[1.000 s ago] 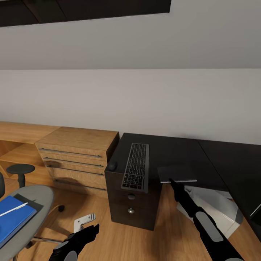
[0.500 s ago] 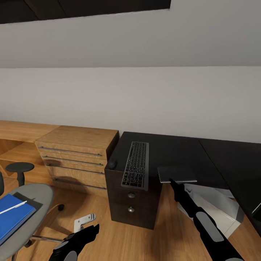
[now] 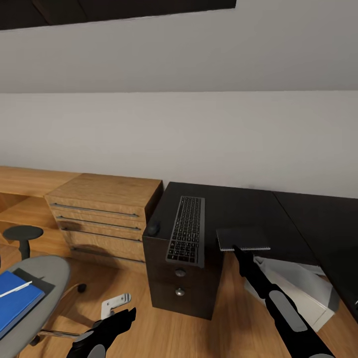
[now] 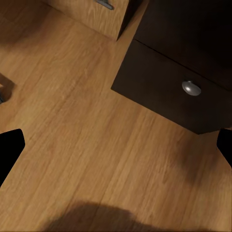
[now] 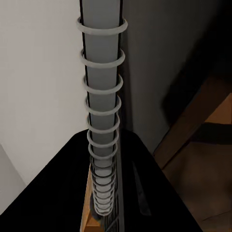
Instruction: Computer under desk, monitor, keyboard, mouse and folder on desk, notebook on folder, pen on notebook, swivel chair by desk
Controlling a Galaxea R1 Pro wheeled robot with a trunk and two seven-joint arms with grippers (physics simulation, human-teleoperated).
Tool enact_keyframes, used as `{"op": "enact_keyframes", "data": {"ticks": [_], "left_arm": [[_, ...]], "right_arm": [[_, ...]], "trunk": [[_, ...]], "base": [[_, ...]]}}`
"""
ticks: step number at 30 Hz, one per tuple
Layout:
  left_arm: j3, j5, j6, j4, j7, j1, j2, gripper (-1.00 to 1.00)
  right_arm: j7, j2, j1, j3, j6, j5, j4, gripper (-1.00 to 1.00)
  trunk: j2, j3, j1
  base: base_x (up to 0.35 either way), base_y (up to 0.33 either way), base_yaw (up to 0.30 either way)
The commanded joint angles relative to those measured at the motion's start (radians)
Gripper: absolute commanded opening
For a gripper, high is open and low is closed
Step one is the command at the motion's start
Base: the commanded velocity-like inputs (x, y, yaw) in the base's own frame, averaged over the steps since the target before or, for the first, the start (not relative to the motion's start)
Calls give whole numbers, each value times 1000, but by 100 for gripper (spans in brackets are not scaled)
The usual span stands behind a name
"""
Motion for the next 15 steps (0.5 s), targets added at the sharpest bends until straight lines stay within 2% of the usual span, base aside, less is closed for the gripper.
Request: {"op": "enact_keyframes", "data": {"ticks": [1, 15], "left_arm": [[-2, 9, 1, -1, 10, -1, 1, 100], [-2, 9, 4, -1, 10, -1, 1, 100]], "right_arm": [[2, -1, -1, 2, 3, -11, 0, -100], [-21, -2, -1, 2, 1, -10, 3, -100]], "trunk": [[0, -1, 0], [0, -1, 0]], "base": [[87, 0, 0], [21, 0, 0]]}}
